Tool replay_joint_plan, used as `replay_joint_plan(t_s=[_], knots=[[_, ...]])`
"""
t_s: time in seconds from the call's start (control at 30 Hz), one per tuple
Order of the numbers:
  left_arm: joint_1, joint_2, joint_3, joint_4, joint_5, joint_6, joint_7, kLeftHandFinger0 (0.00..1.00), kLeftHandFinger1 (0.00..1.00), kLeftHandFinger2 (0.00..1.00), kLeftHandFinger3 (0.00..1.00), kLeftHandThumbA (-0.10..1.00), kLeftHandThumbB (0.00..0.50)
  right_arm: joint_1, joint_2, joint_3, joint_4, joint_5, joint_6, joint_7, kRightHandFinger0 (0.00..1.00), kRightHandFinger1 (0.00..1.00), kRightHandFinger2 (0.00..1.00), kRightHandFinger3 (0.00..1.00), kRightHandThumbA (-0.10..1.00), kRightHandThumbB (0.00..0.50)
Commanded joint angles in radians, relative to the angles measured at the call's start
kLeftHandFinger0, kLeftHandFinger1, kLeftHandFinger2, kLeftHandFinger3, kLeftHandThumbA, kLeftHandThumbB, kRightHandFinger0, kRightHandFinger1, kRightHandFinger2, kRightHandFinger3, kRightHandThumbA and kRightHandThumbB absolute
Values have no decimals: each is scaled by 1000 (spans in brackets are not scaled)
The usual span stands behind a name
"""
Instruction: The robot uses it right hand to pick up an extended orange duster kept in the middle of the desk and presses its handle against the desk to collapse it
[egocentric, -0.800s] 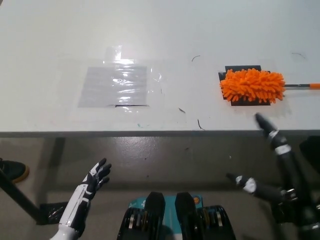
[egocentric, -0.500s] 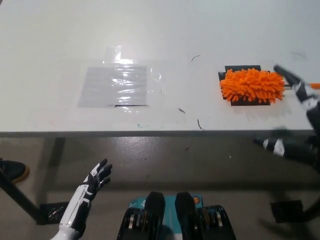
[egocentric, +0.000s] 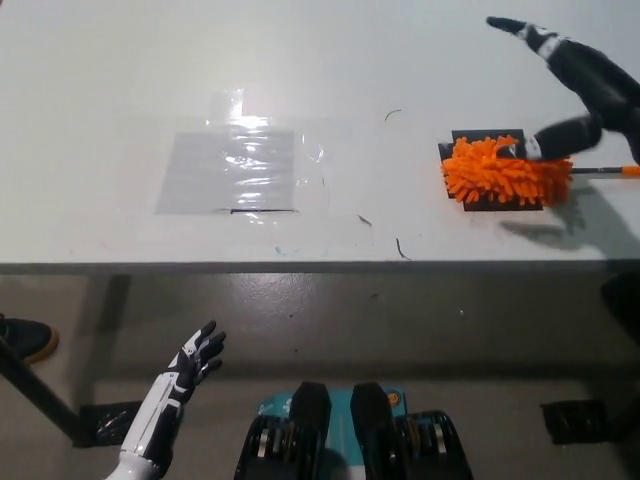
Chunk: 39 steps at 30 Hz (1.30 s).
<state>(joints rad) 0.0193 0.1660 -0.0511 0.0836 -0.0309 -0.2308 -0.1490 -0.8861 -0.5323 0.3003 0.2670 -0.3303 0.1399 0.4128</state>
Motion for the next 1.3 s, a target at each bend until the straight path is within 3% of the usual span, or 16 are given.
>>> replay_joint_plan(t_s=[0.0, 0.07, 0.13, 0.2, 0.37, 0.57, 0.9, 1.07, 1.1, 1.27], knots=[[10, -4, -7, -10, 4, -70, -9, 1000, 1000, 1000, 1000, 1000, 164, -233, 4, 100, 271, -94, 66, 137, 1000, 1000, 1000, 1000, 1000, 434], [17, -6, -8, -16, 4, -68, -9, 1000, 1000, 1000, 1000, 1000, 163, -263, 19, 122, 347, -92, 51, 138, 1000, 1000, 1000, 1000, 1000, 435], [21, -6, -8, -14, 5, -72, -8, 1000, 1000, 1000, 1000, 1000, 150, -312, 47, 141, 469, -86, 37, 144, 1000, 1000, 1000, 1000, 1000, 467], [23, -8, -5, -9, 3, -75, -6, 1000, 1000, 1000, 1000, 1000, 152, -345, 68, 134, 557, -40, -4, 176, 1000, 1000, 1000, 1000, 1000, 418], [24, -10, -3, -2, 0, -85, -7, 1000, 1000, 1000, 1000, 1000, 147, -402, 112, 117, 727, 2, -70, 225, 1000, 1000, 1000, 1000, 1000, 361], [26, -7, -2, -4, -7, -89, -12, 1000, 1000, 1000, 1000, 1000, 133, -435, 156, 94, 914, 16, -143, 219, 1000, 1000, 1000, 1000, 1000, 396], [26, -9, -1, -4, 3, -91, -4, 1000, 1000, 1000, 1000, 1000, 132, -437, 170, 43, 1026, 37, -274, 271, 1000, 1000, 1000, 1000, 1000, 325], [28, -11, 0, -4, -4, -94, -6, 1000, 1000, 1000, 1000, 1000, 132, -437, 177, 48, 1054, 24, -259, 252, 1000, 1000, 1000, 1000, 1000, 340], [27, -10, 3, -3, -1, -97, -3, 1000, 1000, 1000, 1000, 1000, 134, -443, 187, 106, 1073, -46, -201, 203, 1000, 1000, 1000, 1000, 1000, 440], [25, -9, 4, -3, -3, -97, -4, 1000, 1000, 1000, 1000, 1000, 134, -448, 190, 141, 1082, -61, -196, 183, 1000, 1000, 1000, 1000, 1000, 443]])
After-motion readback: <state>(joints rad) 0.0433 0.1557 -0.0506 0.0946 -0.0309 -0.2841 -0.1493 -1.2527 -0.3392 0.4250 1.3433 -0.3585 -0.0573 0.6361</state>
